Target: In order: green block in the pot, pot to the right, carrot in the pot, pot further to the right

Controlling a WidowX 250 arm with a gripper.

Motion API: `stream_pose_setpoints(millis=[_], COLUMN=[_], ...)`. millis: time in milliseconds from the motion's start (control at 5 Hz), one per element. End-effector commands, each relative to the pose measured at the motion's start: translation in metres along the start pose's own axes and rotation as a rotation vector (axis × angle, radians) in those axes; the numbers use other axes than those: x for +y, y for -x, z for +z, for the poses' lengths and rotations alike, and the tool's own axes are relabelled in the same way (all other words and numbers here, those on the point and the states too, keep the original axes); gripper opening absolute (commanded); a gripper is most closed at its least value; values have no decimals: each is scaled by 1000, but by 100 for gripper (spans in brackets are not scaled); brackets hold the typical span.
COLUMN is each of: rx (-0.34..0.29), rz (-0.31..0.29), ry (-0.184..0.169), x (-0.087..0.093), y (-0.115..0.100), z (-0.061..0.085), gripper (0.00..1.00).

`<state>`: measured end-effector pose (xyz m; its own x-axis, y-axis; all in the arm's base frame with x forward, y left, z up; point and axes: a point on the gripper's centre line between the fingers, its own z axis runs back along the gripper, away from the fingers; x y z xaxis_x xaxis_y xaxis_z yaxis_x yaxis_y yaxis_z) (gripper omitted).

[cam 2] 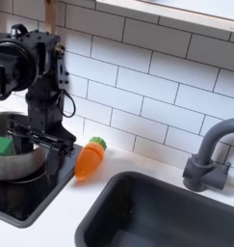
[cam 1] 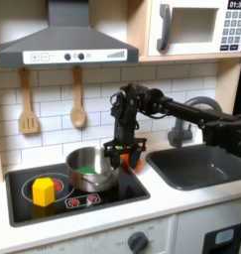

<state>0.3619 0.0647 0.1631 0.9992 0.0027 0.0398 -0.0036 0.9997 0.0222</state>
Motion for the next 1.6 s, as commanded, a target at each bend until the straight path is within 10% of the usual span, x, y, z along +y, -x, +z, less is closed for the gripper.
stream_pose_setpoints(millis=[0, 800, 1000, 1400], rx=[34, 45, 31, -28], rz=[23, 12, 28, 11], ry=[10, 42, 67, 62], x=[0, -11, -6, -9], y=[14, 41, 37, 22], z=[-5, 7, 17, 35], gripper=[0, 0, 100, 100])
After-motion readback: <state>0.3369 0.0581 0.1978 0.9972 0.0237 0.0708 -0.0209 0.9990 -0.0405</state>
